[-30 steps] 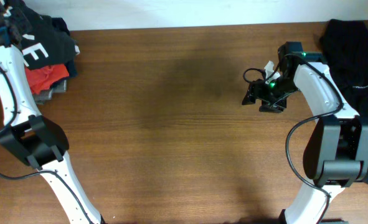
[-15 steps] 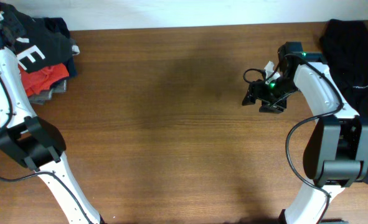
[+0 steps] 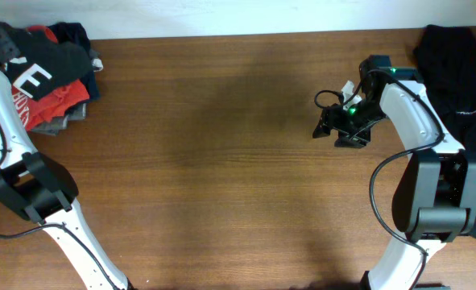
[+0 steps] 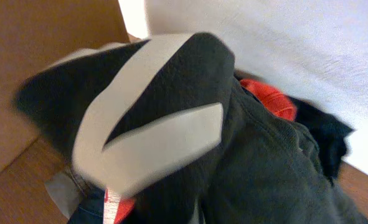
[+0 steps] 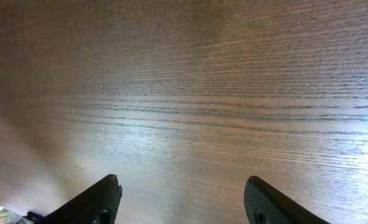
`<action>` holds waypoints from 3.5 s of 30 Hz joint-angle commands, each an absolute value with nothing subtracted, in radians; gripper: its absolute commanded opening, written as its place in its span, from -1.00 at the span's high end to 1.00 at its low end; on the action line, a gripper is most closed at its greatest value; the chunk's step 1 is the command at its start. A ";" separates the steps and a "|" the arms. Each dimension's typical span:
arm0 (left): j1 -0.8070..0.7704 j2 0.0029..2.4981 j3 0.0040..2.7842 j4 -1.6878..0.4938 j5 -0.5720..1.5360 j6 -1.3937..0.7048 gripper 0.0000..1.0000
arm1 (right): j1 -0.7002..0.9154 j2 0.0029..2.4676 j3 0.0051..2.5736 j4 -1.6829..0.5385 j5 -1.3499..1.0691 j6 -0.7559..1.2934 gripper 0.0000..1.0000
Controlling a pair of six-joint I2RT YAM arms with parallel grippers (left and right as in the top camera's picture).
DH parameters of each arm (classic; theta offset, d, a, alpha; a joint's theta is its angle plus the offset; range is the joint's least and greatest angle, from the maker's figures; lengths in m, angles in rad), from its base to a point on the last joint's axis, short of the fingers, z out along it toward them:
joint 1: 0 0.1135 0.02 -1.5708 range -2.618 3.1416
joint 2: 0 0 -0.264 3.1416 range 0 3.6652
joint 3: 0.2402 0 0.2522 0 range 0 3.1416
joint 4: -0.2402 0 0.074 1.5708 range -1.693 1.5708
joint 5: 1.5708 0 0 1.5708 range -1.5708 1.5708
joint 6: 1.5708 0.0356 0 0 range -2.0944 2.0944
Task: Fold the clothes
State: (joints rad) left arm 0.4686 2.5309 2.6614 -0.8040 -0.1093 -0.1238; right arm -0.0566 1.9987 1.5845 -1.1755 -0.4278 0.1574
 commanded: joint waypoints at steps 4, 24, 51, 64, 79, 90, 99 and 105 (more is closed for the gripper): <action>0.492 2.611 2.671 -0.797 -0.140 -0.111 0.21 | -0.059 2.003 1.580 -1.201 -0.441 0.159 -0.36; 0.485 2.465 2.674 -0.816 -0.136 -0.216 -0.98 | -0.059 2.003 1.580 -1.201 -0.441 0.159 -0.36; 0.414 2.681 2.645 -0.614 -0.236 -0.246 0.99 | -0.059 2.003 1.580 -1.201 -0.441 0.159 -0.25; 0.399 2.797 2.653 -0.574 -0.226 -0.246 0.99 | -0.059 2.003 1.580 -1.223 -0.469 0.159 -0.24; 0.398 2.708 2.682 -0.376 -0.396 -0.184 0.99 | -0.059 2.003 1.580 -1.211 -0.471 0.159 -0.24; 0.451 2.718 2.665 -0.403 -0.465 -0.091 0.99 | -0.059 2.003 1.580 -1.213 -0.471 0.159 -0.24; 0.476 2.766 2.663 -0.450 -0.568 -0.080 1.00 | -0.059 2.003 1.580 -1.211 -0.471 0.159 -0.23; 0.472 2.835 2.663 -0.508 -0.562 -0.081 0.99 | -0.059 2.003 1.580 -1.213 -0.471 0.159 -0.22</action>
